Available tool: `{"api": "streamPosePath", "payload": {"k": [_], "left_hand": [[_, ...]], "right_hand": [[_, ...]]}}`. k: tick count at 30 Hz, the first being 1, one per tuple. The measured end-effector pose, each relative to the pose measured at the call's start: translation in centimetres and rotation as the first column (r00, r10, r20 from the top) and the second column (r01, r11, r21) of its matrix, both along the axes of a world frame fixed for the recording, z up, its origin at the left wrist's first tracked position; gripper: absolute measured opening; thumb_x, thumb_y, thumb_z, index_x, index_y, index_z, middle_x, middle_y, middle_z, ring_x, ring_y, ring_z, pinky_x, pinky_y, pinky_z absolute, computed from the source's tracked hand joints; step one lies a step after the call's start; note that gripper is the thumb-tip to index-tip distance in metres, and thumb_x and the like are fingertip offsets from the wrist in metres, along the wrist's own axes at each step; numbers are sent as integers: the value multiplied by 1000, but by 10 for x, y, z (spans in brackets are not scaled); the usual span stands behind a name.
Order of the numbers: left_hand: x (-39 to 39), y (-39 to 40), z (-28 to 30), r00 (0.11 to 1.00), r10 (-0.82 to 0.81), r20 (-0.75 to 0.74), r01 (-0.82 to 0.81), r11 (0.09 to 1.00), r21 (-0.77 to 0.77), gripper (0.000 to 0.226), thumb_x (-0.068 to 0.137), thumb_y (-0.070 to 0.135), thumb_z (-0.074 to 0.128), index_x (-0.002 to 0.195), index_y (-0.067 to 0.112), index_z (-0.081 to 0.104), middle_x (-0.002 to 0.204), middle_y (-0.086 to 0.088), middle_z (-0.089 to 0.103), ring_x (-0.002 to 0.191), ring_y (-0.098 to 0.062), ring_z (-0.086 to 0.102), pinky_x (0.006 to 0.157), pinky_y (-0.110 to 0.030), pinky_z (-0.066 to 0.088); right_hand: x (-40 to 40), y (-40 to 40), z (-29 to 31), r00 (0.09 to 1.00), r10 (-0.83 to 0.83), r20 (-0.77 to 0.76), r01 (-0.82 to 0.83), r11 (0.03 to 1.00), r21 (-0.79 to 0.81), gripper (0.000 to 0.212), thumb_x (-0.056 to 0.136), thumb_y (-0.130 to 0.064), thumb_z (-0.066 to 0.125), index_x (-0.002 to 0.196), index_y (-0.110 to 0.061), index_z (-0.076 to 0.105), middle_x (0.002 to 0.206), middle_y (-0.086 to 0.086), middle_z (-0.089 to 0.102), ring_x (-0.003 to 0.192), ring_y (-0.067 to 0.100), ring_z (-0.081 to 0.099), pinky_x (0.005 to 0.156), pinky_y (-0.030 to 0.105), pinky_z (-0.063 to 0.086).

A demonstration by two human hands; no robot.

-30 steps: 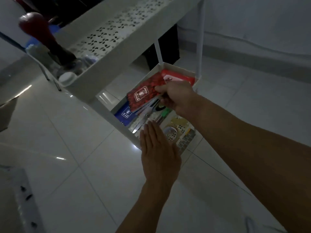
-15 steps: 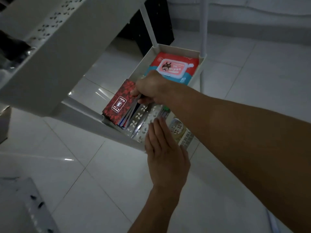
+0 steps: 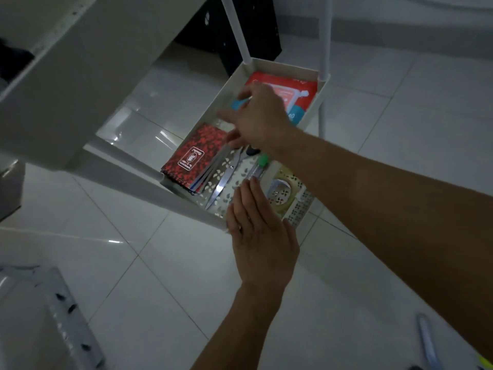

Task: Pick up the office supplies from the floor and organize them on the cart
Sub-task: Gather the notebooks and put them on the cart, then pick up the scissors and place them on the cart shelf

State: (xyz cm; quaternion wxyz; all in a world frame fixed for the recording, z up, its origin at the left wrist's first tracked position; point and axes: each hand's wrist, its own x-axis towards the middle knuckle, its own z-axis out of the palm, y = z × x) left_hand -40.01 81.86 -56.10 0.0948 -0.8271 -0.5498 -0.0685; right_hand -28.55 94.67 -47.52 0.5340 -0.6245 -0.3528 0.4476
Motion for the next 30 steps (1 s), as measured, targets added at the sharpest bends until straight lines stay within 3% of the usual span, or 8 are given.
{"api": "streamPosePath", "payload": {"k": [2, 4, 10, 17, 25, 30], "left_hand": [[1, -2, 4, 999, 16, 28, -15, 1000, -21, 95, 79, 42, 67, 151, -3, 23, 150, -22, 37, 138, -37, 36, 116, -48, 25], [5, -4, 11, 996, 24, 89, -17, 997, -76, 97, 80, 44, 67, 152, 0, 19, 150, -20, 34, 138, -36, 32, 116, -49, 24], [21, -25, 40, 970, -106, 220, 132, 985, -108, 82, 85, 34, 65, 151, 7, 25, 152, -16, 31, 143, -33, 26, 118, -51, 21], [62, -104, 47, 928, -284, 243, 340, 910, -237, 36, 88, 24, 58, 122, 12, 58, 125, -8, 56, 118, -33, 50, 96, -46, 39], [104, -210, 23, 900, -324, 291, 418, 827, -376, 29, 93, 28, 59, 119, 16, 62, 115, -2, 66, 102, -27, 63, 84, -41, 51], [143, -263, -35, 898, -315, 308, 426, 798, -426, 29, 93, 34, 56, 120, 22, 60, 114, 6, 64, 103, -21, 62, 86, -40, 51]], "right_hand": [[20, -23, 4, 974, -69, -214, 78, 996, 38, 30, 91, -12, 70, 113, -2, 52, 98, 18, 66, 56, 25, 72, 49, 32, 57], [42, -54, 3, 960, -111, -256, 131, 989, 65, 27, 92, -12, 68, 114, -1, 58, 100, 17, 68, 55, 26, 71, 50, 33, 58], [97, -160, -20, 969, -223, -103, 226, 974, 17, 18, 93, -18, 68, 107, -8, 66, 95, 7, 74, 57, 25, 68, 52, 37, 57], [135, -292, -51, 964, -263, -49, 255, 958, -127, 10, 94, -22, 66, 102, -16, 67, 92, 2, 76, 58, 23, 67, 50, 30, 53], [189, -457, -85, 939, -343, -4, 331, 909, -252, 10, 94, -17, 65, 103, -11, 67, 92, 5, 76, 57, 20, 63, 45, 26, 49], [241, -539, -131, 924, -375, 71, 378, 873, -307, 15, 95, -15, 63, 108, -7, 66, 96, 8, 75, 62, 21, 63, 47, 30, 49]]}}
